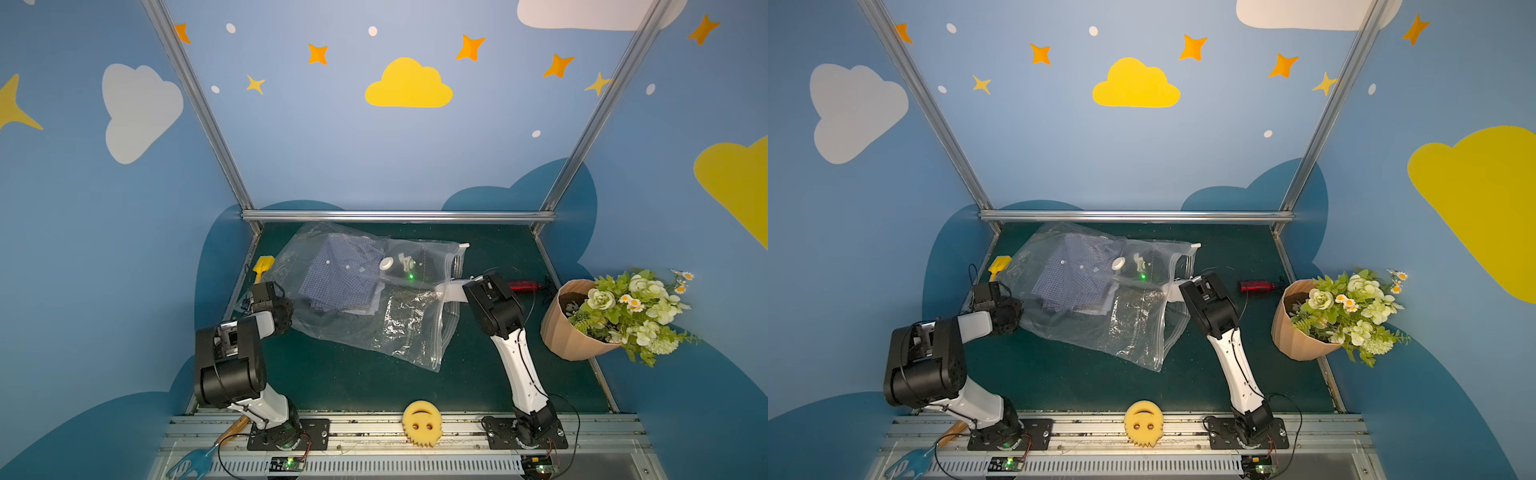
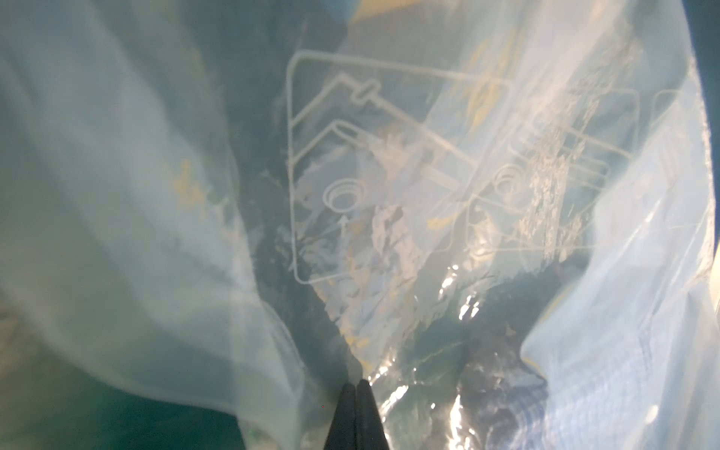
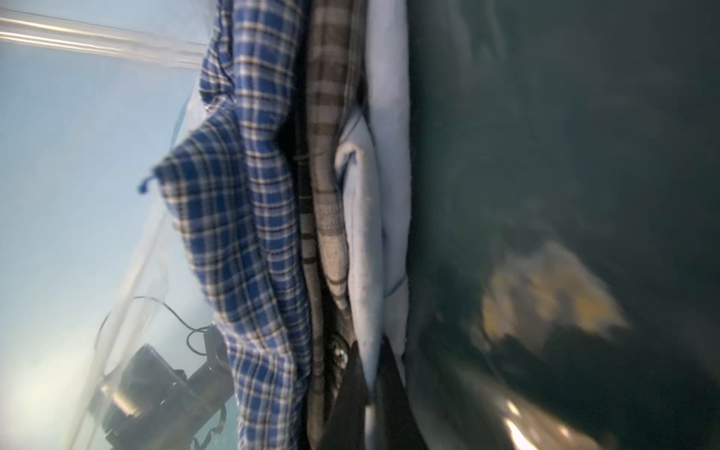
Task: Take the shirt out of the vacuum bag
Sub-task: Move the shirt from the vacuum bag.
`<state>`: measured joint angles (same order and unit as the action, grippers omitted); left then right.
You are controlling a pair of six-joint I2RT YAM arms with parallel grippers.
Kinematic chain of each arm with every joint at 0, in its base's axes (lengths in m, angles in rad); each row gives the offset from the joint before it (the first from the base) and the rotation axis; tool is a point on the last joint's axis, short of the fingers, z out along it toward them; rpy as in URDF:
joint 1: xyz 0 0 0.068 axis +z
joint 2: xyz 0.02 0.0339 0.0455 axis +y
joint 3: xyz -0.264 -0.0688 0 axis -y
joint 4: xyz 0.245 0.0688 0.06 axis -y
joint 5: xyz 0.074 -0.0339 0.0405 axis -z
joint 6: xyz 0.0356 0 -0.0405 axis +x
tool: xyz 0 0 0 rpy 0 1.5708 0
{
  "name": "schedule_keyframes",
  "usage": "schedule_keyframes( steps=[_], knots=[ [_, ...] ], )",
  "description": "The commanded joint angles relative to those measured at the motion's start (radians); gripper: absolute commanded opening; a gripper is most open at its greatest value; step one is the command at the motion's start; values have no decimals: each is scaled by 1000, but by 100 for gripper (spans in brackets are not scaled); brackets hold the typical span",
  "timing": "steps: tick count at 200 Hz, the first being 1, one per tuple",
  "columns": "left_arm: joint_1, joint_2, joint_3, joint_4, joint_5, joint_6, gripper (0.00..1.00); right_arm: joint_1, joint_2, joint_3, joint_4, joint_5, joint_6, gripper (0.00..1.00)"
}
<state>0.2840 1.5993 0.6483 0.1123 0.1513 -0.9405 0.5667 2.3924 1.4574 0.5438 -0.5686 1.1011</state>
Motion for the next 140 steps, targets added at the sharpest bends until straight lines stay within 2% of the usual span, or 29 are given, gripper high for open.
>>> schedule_keyframes(
  steps=[1, 37, 140],
  knots=[
    [-13, 36, -15, -52, -36, 12, 3, -16, -20, -76, 3, 36, 15, 0],
    [-25, 35, -10, -54, -44, 22, 3, -20, -98, -201, 51, 70, 30, 0],
    [-48, 7, -26, -40, -76, 32, 3, -72, -320, -486, 14, 99, -20, 0]
  ],
)
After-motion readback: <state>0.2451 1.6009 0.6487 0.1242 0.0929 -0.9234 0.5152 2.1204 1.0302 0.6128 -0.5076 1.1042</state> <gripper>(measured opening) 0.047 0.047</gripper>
